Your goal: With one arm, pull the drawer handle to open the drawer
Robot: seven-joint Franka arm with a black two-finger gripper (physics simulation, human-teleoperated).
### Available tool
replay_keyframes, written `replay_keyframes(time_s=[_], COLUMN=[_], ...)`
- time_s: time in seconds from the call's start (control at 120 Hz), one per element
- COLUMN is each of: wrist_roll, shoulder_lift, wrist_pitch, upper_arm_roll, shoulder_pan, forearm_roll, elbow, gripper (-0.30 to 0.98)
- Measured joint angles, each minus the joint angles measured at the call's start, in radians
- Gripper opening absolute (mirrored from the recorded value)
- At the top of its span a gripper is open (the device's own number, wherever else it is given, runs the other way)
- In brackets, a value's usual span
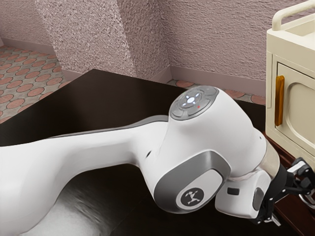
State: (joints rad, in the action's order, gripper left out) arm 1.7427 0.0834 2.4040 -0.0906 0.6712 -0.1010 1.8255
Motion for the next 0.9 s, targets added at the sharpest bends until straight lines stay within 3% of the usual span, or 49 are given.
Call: replay_keyframes(time_s=[0.9], wrist_roll=[-0.024], shoulder_lift=[-0.087], wrist_pitch=[-0.122], upper_arm_roll=[-0.002], shoulder_pan=[0.005], forearm_roll=[0.019], elbow=[0.070], gripper=[0.48])
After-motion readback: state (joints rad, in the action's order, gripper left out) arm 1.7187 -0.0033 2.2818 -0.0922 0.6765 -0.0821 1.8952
